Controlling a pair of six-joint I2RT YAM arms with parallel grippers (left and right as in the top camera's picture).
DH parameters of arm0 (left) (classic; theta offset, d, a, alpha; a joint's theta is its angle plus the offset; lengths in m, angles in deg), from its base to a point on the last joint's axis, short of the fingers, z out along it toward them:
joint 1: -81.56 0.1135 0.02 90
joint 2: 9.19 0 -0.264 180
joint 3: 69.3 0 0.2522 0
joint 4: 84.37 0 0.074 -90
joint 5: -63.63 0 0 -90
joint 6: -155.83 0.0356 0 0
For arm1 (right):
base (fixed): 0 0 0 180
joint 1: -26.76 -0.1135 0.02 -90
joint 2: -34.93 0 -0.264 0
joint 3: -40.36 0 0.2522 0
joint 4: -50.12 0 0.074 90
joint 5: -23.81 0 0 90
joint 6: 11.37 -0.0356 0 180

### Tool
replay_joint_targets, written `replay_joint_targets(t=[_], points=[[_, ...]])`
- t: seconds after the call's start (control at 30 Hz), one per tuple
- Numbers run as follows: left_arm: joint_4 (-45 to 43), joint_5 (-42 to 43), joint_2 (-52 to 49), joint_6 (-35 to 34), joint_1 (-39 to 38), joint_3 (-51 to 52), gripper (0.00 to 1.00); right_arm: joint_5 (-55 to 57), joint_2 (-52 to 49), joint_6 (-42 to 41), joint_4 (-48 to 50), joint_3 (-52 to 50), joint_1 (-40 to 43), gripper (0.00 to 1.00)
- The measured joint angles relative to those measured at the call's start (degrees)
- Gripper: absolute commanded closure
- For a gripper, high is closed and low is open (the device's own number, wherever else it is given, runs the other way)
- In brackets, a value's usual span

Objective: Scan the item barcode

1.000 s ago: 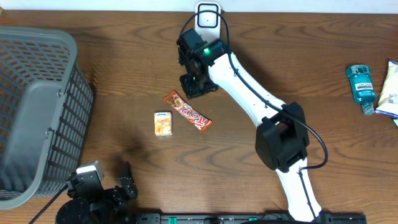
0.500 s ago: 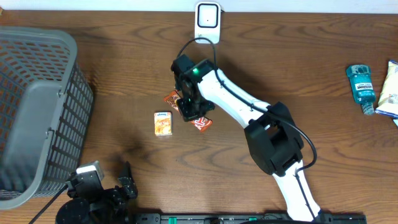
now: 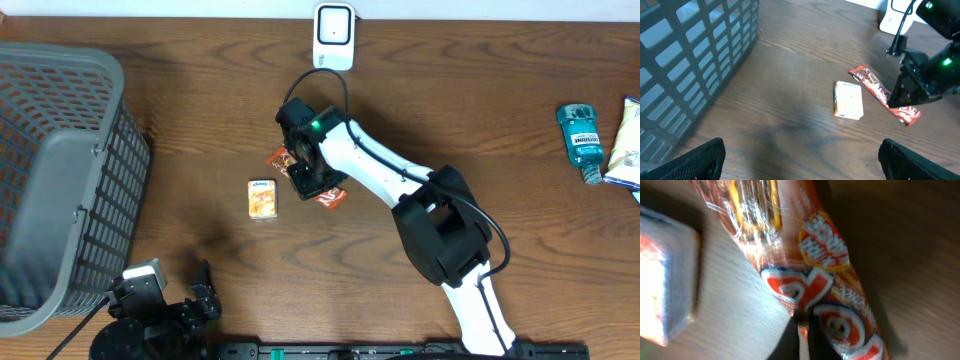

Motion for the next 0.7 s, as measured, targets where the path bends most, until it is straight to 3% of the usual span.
replay_joint_targets(t=[0.1, 0.23, 0.47, 0.6, 0.7], points=[[0.0, 0.0, 0.0, 0.0, 0.0, 0.0, 0.02, 2.1, -0.68, 2.16, -3.72, 4.42, 0.0, 0.37], [0.0, 0.0, 0.0, 0.0, 0.0, 0.0, 0.02, 4.33, -0.66, 4.37, -3.98, 7.91, -0.46, 0.28], [0.0, 0.0, 0.0, 0.0, 0.0, 0.0, 0.02, 13.16, -0.66, 6.29, 0.55, 5.81, -4.92, 0.36], [0.0, 0.0, 0.0, 0.0, 0.0, 0.0, 0.02, 19.69, -0.66, 9.66, 7.06, 1.25, -7.91, 0.43], [0.0, 0.0, 0.0, 0.0, 0.0, 0.0, 0.02, 23.87, -0.37, 12.74, 13.97, -2.6, -9.11, 0.41]])
